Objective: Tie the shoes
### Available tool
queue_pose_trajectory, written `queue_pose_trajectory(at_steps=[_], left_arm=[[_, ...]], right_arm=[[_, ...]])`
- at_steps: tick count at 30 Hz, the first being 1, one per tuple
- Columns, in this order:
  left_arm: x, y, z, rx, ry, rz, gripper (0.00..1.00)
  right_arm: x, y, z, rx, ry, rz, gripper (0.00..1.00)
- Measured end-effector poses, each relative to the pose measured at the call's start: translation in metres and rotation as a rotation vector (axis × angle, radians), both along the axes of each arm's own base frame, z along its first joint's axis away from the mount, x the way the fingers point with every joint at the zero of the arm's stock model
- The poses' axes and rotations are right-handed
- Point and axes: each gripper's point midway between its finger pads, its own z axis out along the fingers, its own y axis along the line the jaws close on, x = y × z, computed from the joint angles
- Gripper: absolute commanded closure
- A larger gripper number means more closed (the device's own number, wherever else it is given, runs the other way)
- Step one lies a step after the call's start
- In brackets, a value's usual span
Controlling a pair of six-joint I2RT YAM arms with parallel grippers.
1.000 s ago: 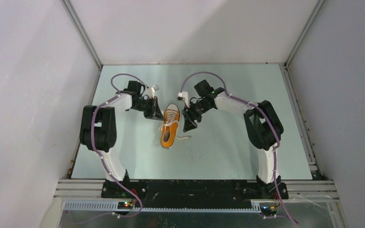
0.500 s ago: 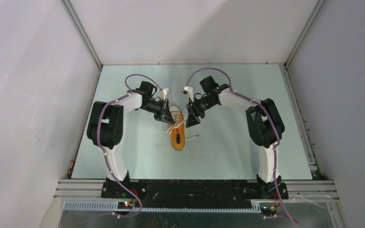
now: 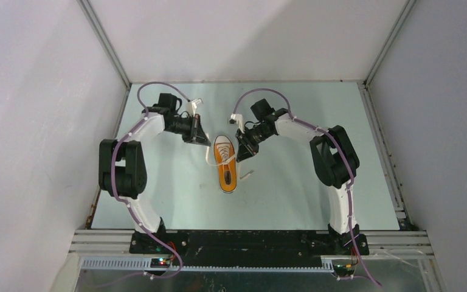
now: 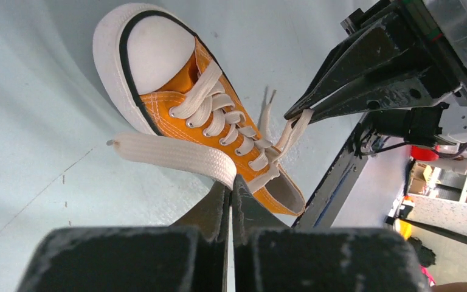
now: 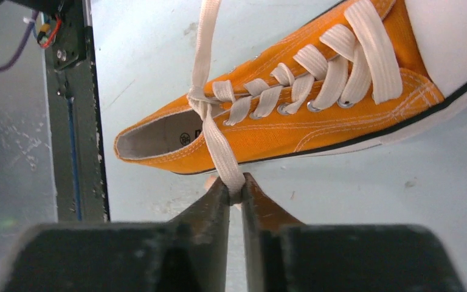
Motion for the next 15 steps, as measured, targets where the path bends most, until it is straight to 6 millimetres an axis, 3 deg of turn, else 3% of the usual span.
queue_pose_trajectory(at_steps=[2,7,15], left_arm=[[0.004,0.002,0.003,0.012,-0.022,-0.002,1.0],[0.01,0.017,-0.002,0.073,-0.045,0.025,1.0],[0.033,0.075,0.03,0.248,-0.245,0.169,1.0]], right_arm=[[0.002,0.0,-0.001,-0.012,0.0,-0.013,0.98],[0.01,-0.007,-0.004,-0.032,-0.004,-0.048,0.95],[0.018,-0.027,-0.011,-0.059,0.026,-0.098,1.0]])
